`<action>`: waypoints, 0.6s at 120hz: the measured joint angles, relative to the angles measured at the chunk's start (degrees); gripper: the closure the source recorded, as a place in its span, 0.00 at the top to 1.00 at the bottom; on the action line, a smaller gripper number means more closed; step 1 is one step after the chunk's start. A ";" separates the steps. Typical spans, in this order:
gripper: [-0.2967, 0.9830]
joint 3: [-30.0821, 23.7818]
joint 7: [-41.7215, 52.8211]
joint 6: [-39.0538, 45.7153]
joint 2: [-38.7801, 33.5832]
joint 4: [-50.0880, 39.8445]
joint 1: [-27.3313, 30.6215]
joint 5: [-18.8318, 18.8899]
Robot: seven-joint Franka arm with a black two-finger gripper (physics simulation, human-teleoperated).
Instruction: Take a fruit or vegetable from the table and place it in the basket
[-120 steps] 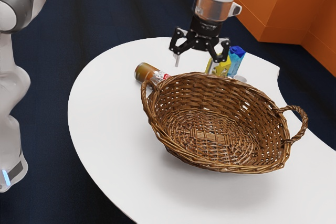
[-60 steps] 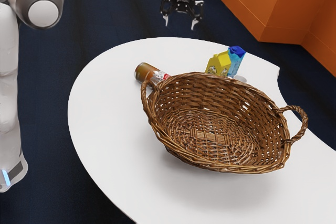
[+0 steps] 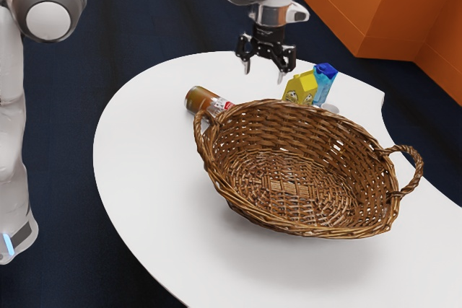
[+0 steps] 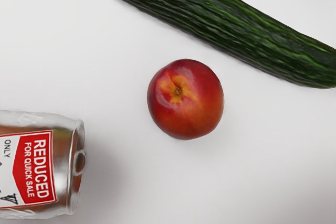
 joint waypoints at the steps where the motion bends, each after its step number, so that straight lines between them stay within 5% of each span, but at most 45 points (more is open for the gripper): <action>1: 0.77 0.01 0.17 0.10 0.06 0.02 0.12 -0.11; 72: 0.77 -0.68 7.48 3.21 5.43 -0.03 2.18 -6.46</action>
